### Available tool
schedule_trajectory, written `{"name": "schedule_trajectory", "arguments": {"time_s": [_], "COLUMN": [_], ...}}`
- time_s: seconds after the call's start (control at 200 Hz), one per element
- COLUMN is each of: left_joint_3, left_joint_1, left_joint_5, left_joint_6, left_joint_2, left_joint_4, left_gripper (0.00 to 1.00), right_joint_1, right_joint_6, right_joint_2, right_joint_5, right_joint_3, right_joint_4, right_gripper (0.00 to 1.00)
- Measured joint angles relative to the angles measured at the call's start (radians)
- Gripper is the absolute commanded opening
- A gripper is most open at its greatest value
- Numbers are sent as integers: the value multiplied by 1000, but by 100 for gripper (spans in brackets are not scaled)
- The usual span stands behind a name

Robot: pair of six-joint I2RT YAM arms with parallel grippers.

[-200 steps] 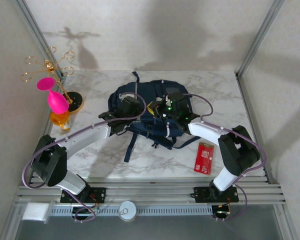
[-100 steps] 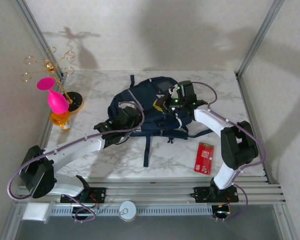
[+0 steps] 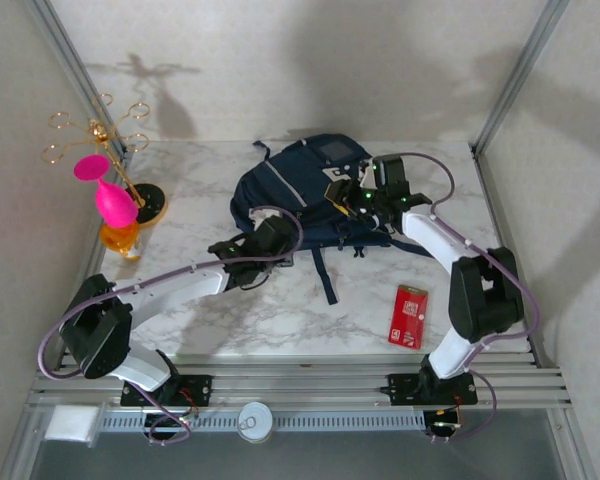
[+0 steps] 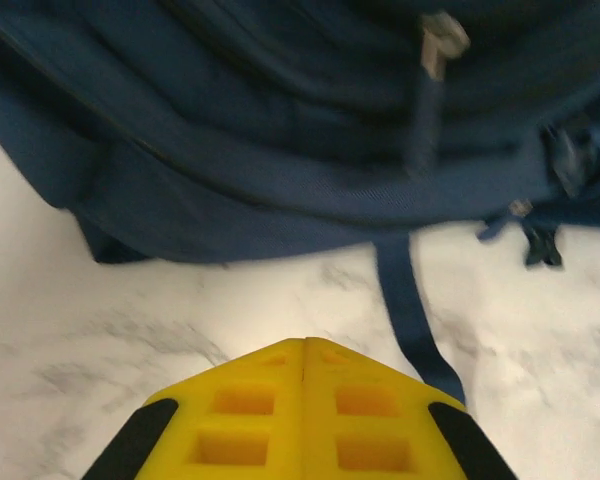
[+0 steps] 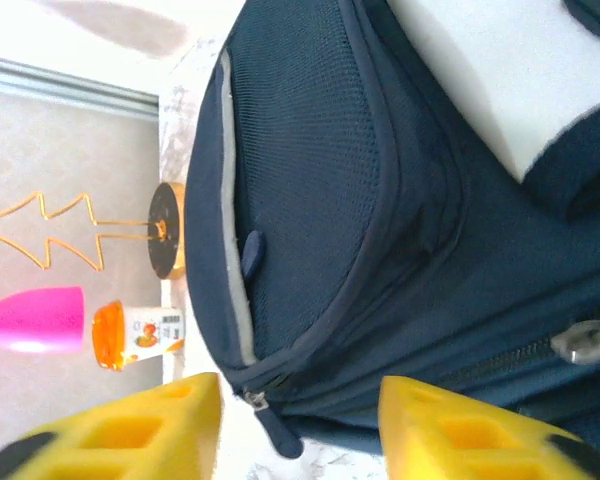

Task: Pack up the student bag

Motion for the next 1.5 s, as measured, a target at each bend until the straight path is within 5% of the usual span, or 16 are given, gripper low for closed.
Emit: {"name": "schedule_trajectory", "arguments": {"time_s": [0.235, 0.365, 0.616, 0.956, 1.497], "left_joint_3": [19, 32, 72, 146, 245], "left_joint_1": [82, 87, 107, 111, 63], "left_joint_5": [34, 54, 71, 103, 138], "left_joint_6": [113, 148, 176, 169, 198], "left_joint_2": [-15, -13, 19, 56, 197], "left_joint_4": [27, 42, 53, 22, 31], "left_gripper": [27, 31, 37, 44, 41], "right_joint_1": [112, 142, 156, 164, 137], "right_joint_6": [150, 214, 297, 328, 362], "right_joint_2": [-4, 66, 144, 168, 78], "right_joint_5": [107, 159, 254, 324, 274], "right_joint_3": [-28, 18, 86, 114, 37], "right_joint_4": [47, 57, 44, 6, 36], "right_gripper": [54, 45, 44, 0, 0]}}
